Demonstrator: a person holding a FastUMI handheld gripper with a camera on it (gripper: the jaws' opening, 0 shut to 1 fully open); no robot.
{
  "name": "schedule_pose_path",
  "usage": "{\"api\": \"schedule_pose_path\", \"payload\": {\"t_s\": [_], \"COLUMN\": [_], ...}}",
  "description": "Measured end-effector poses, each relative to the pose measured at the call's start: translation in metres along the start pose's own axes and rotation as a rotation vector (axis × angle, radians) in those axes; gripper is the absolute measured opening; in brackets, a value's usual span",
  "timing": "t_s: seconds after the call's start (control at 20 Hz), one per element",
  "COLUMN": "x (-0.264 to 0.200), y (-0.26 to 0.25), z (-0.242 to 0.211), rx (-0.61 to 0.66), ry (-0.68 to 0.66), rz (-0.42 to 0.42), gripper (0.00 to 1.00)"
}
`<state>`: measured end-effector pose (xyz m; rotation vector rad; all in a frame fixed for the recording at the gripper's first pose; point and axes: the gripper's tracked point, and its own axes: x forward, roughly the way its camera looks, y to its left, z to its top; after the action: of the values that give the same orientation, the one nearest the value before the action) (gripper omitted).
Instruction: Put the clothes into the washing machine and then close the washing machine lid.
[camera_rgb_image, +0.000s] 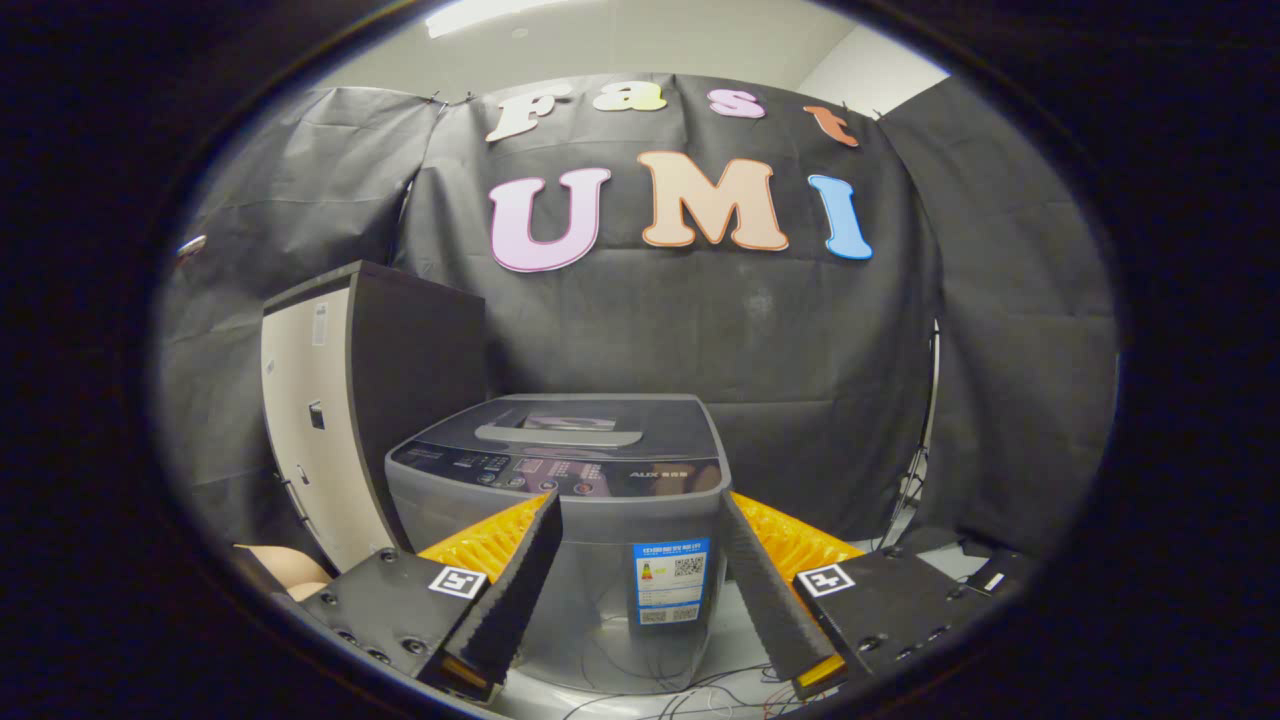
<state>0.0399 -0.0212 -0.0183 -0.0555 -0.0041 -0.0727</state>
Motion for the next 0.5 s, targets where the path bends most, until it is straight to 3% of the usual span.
{"api": "schedule_pose_path", "payload": {"t_s": [0.5], "x": [-0.0043], "y": [0.0040], "z": [-0.0067], "rx": [-0.006], "ry": [0.012], "rz": [0.005], "gripper": [0.97]}}
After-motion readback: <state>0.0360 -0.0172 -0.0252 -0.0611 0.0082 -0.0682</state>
